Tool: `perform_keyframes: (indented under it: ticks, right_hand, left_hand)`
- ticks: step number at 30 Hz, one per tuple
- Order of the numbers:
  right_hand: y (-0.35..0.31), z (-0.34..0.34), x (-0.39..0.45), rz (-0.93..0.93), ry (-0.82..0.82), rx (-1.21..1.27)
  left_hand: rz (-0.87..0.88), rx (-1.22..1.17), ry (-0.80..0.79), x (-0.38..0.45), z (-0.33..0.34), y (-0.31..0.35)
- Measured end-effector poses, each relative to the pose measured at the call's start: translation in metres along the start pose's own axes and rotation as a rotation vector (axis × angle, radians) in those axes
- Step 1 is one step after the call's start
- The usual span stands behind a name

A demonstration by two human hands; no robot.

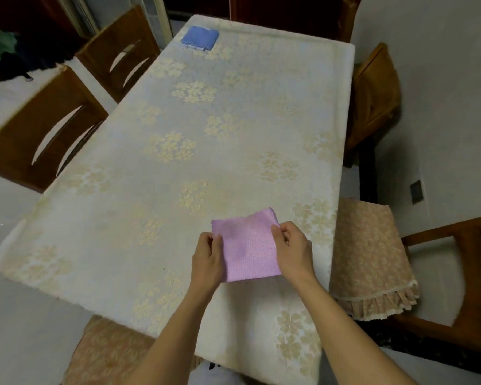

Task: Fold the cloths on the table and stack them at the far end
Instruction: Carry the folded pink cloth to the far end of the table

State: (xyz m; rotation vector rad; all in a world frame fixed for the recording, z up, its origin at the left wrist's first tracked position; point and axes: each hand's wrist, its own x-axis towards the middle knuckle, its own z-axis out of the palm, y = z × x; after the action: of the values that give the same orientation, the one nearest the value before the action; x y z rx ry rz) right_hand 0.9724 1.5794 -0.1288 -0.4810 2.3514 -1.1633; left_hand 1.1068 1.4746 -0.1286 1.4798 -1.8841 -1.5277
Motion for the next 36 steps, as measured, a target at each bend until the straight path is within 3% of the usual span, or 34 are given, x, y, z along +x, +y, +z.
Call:
perform_keyframes:
  ticks: [12, 17, 28, 36]
  right_hand:
    - [-0.027, -0.013, -0.038, -0.270, -0.094, 0.014]
    - [-0.023, -0.019, -0.067, -0.381, -0.209, -0.010]
    - [-0.022, 0.000, -0.147, -0.522, -0.442, -0.040]
    - [-0.038, 0.040, -0.227, -0.655, -0.691, -0.086]
  left_hand:
    - [-0.020, -0.130, 0.251, -0.064, -0.031, 0.010]
    - [-0.080, -0.175, 0.314, -0.110, -0.033, -0.005]
    - [-0.060, -0.227, 0.630, -0.227, -0.061, -0.033]
    - [-0.228, -0.178, 0.906, -0.311, -0.099, -0.067]
